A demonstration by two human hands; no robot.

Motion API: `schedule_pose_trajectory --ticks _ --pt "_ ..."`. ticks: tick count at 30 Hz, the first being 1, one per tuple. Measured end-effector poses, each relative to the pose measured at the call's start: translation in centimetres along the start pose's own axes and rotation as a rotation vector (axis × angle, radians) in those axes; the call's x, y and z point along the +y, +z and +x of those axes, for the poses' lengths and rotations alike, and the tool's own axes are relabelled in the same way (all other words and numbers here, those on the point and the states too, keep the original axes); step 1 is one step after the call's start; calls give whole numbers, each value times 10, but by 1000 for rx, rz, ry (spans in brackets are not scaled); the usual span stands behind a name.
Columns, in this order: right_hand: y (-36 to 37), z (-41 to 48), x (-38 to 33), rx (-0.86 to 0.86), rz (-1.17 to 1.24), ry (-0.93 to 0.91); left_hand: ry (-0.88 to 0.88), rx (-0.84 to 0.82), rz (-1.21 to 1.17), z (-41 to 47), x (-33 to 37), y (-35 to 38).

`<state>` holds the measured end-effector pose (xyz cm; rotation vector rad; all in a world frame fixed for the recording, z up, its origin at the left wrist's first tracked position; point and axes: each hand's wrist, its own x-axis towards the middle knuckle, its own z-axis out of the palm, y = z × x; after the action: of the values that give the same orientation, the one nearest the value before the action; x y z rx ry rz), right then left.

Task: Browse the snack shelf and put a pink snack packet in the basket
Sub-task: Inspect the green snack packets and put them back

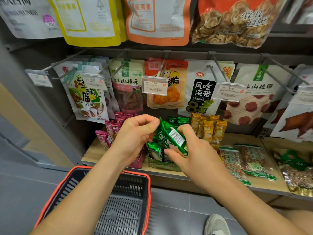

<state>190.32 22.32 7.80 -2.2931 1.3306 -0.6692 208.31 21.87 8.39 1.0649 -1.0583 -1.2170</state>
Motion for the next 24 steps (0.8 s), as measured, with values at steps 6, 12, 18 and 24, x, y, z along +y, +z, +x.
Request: schedule_pose_trajectory --ticks 6,12,18,24 --pt "-3 -3 5 102 -312 -53 28 -155 173 -3 2 -2" --pt "-4 -5 1 73 -380 -74 88 61 147 -2 -1 -3" --pt "-10 4 9 -184 147 13 126 95 137 2 -3 -4" --pt "-7 4 9 -156 342 40 108 28 52 1 -5 -1"
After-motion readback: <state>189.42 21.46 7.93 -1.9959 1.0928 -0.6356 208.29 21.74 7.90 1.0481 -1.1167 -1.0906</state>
